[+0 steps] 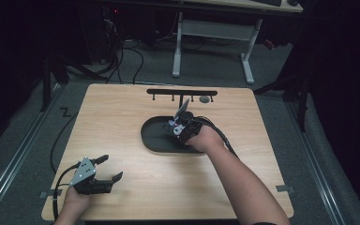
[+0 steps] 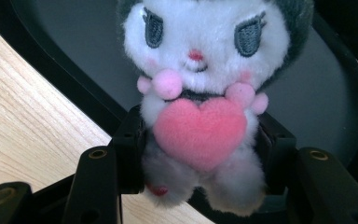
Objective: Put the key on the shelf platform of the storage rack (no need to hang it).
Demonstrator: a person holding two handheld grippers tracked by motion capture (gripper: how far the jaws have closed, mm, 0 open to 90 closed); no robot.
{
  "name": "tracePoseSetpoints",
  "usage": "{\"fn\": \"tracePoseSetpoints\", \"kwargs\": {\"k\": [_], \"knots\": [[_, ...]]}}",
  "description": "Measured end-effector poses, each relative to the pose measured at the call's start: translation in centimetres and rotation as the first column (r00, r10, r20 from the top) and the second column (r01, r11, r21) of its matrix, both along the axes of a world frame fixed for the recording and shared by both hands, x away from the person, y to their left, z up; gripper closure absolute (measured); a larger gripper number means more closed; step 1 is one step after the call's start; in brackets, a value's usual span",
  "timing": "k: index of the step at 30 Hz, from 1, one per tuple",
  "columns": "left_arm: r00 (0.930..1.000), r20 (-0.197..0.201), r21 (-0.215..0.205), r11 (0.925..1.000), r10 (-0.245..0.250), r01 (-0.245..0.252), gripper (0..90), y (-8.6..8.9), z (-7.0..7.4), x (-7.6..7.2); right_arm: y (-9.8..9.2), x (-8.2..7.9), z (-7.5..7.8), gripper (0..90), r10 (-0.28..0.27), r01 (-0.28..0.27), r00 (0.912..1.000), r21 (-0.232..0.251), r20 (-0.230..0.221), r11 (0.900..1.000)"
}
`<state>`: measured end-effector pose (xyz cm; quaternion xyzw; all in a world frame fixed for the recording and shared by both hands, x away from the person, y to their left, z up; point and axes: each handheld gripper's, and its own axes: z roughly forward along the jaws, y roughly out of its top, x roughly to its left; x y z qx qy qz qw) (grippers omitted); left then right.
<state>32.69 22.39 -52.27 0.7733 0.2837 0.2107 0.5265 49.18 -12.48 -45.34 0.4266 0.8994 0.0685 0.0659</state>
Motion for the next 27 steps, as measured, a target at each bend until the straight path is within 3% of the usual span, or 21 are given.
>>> {"fn": "tracePoseSetpoints", "kwargs": {"k": [4, 15, 17, 20, 27], "knots": [[1.0, -0.002, 0.001, 1.0, 0.0, 0.0, 15.5, 0.0, 0.0, 0.0, 0.0, 0.0, -0.2, 46.9, -0.001, 0.001, 1.0, -0.004, -0.001, 1.0], [1.0, 0.0, 0.003, 1.0, -0.006, 0.006, 15.5, -0.2, -0.1, 0.0, -2.4, -0.6, -1.2, 46.8, -0.052, 0.051, 0.9981, -0.018, -0.032, 0.999], [1.0, -0.001, 0.002, 1.0, -0.005, 0.005, 15.5, -0.1, 0.0, 0.0, -2.8, -0.6, -1.1, 46.8, -0.031, 0.03, 0.9992, -0.024, -0.025, 0.999], [1.0, 0.0, 0.002, 1.0, -0.005, 0.005, 15.5, -0.2, -0.1, 0.0, -2.9, -0.7, -1.0, 46.5, -0.066, 0.065, 0.9974, -0.023, -0.03, 0.998], [1.0, -0.003, 0.004, 1.0, -0.003, 0.003, 15.5, -0.1, -0.1, 0.0, -3.2, -0.4, -1.6, 44.7, -0.063, 0.063, 0.9974, -0.019, -0.035, 0.998]]}}
